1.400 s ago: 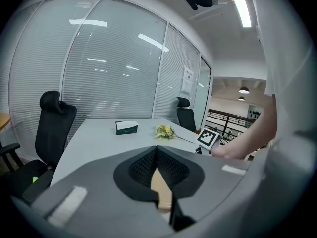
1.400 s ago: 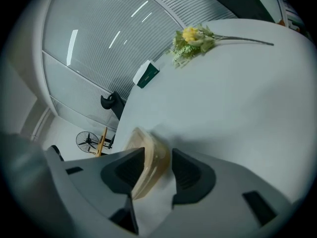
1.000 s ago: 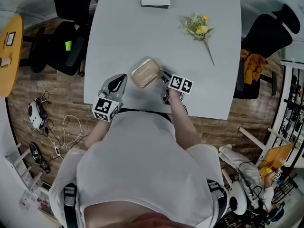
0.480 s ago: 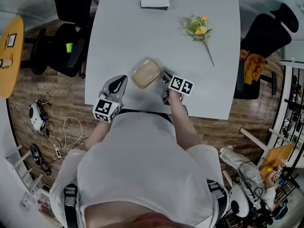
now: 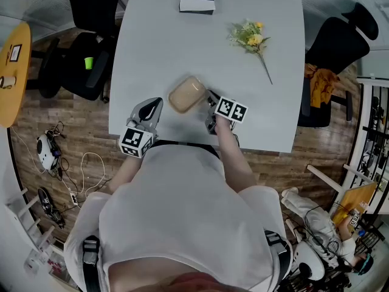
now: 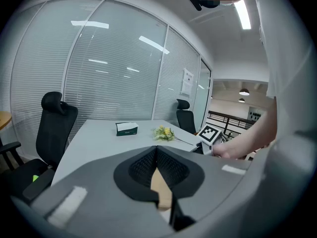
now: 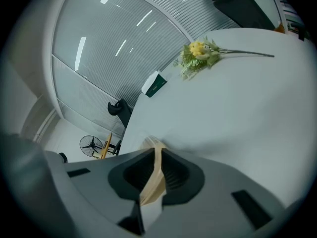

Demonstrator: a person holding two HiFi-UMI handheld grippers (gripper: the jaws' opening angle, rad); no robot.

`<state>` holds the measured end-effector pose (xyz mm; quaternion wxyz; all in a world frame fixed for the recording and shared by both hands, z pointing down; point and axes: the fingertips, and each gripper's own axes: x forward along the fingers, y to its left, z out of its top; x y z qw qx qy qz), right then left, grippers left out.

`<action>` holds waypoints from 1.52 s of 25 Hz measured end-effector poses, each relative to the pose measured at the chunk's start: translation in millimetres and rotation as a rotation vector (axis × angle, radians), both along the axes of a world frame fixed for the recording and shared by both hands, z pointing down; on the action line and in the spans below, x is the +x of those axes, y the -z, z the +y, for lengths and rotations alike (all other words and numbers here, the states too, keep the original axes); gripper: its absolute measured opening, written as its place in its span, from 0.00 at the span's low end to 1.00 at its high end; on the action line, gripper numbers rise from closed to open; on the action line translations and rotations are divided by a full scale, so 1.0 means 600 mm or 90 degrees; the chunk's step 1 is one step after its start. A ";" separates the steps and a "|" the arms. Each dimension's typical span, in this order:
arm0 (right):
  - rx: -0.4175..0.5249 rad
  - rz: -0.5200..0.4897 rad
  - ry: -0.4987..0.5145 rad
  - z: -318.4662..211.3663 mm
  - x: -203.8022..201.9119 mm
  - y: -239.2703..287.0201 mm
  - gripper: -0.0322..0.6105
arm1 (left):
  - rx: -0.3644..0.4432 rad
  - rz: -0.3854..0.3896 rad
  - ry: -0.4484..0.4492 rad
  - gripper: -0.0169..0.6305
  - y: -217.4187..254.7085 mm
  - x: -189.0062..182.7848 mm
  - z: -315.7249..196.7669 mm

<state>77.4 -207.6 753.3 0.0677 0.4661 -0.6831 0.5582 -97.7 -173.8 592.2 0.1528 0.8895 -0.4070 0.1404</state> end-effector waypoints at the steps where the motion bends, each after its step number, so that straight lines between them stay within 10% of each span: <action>1: 0.003 0.001 0.001 0.001 0.000 0.003 0.12 | 0.001 0.001 0.000 0.04 0.001 -0.001 0.001; 14: 0.102 0.070 0.028 0.002 -0.005 0.093 0.13 | 0.023 0.011 0.003 0.04 0.027 -0.009 0.013; 38: 0.488 0.310 -0.019 0.013 0.020 0.437 0.13 | 0.174 0.044 0.013 0.04 0.192 -0.017 -0.024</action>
